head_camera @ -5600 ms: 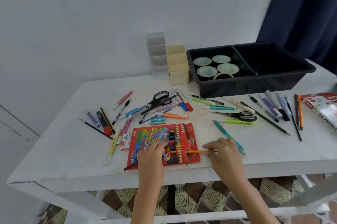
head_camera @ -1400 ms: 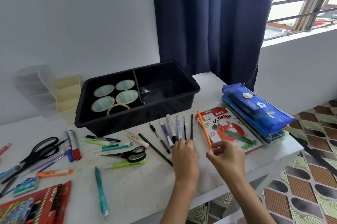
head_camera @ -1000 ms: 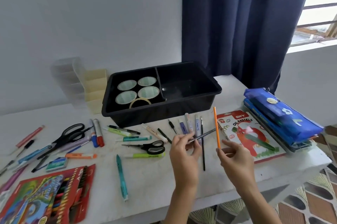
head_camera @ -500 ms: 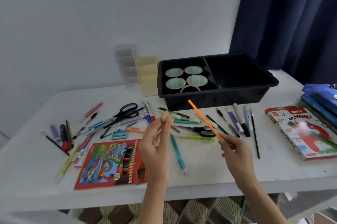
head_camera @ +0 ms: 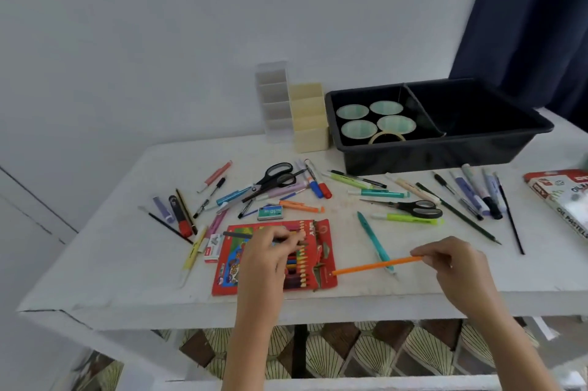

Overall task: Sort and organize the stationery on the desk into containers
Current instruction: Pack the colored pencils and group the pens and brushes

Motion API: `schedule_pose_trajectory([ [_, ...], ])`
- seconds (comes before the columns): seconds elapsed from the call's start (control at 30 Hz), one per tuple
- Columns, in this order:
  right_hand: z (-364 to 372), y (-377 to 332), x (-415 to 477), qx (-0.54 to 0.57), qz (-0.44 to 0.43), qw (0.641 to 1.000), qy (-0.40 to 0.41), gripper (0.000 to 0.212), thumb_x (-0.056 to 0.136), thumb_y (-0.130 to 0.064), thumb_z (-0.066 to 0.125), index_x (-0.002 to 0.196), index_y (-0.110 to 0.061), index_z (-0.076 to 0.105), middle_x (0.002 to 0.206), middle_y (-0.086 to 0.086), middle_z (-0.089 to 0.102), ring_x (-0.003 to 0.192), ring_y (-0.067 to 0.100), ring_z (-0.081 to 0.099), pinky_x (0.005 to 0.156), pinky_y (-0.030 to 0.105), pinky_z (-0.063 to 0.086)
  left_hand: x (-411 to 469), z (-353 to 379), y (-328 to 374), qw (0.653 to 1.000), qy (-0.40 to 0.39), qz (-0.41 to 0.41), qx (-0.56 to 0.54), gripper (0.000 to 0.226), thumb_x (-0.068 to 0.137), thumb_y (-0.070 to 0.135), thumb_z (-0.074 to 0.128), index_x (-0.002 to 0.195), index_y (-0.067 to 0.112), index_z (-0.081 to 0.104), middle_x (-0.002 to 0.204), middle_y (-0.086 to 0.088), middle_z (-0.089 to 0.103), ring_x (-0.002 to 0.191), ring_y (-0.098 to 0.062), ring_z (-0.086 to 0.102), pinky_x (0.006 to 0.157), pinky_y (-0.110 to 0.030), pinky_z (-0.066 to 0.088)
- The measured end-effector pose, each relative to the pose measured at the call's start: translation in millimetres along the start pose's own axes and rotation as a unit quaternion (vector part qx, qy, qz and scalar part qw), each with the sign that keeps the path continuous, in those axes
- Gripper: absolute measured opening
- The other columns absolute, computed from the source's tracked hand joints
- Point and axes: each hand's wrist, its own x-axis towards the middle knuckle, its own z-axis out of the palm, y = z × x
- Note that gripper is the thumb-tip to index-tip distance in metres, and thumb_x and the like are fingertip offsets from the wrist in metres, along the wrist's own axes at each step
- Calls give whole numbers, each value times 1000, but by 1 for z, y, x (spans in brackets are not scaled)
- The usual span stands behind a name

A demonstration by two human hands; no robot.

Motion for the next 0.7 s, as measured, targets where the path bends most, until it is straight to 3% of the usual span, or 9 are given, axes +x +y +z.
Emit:
schedule_pose_trajectory([
  [0.07, 5, -6, -5, -4, -3, 1000, -5, 29, 80, 12, 62, 81, -15, 76, 76, 1, 62, 75, 19, 52, 60, 15, 32, -9, 4, -13, 998, -42, 9, 42, 32, 71, -7, 73, 98, 10, 74, 85, 0, 62, 80, -16, 58, 66, -28, 52],
  [0.17, 24, -20, -13, 1, -11, 1000, -14, 28, 80, 11, 64, 83, -15, 76, 79, 2, 60, 72, 10, 52, 59, 11, 34, -22, 13, -26, 995, -80, -14, 62, 16, 70, 4, 79, 83, 11, 75, 77, 4, 59, 76, -13, 56, 62, -28, 53],
  [0.3, 56, -36, -27, 20, -25, 999, -22, 25, 81, 7, 65, 87, -14, 76, 81, -3, 48, 73, 5, 48, 62, 6, 36, -34, 21, -30, 992, -99, -54, 49, 17, 71, 11, 79, 87, 12, 75, 79, 6, 59, 78, -12, 54, 64, -22, 49],
  [0.37, 67, -41, -32, -1, -43, 999, -20, 25, 80, 5, 67, 87, -17, 76, 79, -6, 48, 75, 10, 45, 65, 10, 34, -35, 23, -28, 993, -94, -50, 47, 20, 68, 9, 81, 87, 11, 75, 78, 3, 59, 77, -13, 54, 63, -19, 45],
  [0.5, 84, -48, -33, -59, -95, 994, 15, 26, 73, 2, 75, 84, -21, 77, 73, -6, 51, 76, 17, 40, 67, 25, 35, -36, 26, -29, 993, -83, -80, 36, 15, 81, 18, 71, 94, 11, 72, 87, 3, 59, 86, -10, 45, 69, -9, 33],
  [0.6, 96, -60, -30, -33, -90, 995, 1, 20, 74, 1, 74, 85, -16, 77, 75, -4, 55, 79, 19, 46, 65, 21, 34, -36, 27, -28, 993, -85, -79, 34, 14, 80, 17, 72, 93, 10, 72, 85, 2, 59, 86, -13, 49, 70, -22, 47],
  [0.7, 109, -71, -30, 2, -74, 997, -27, 14, 77, 1, 71, 86, -11, 74, 80, -3, 57, 82, 18, 53, 66, 10, 35, -36, 28, -30, 992, -95, -72, 47, 17, 82, 18, 70, 98, 13, 72, 89, 3, 59, 88, -12, 49, 71, -28, 50],
])
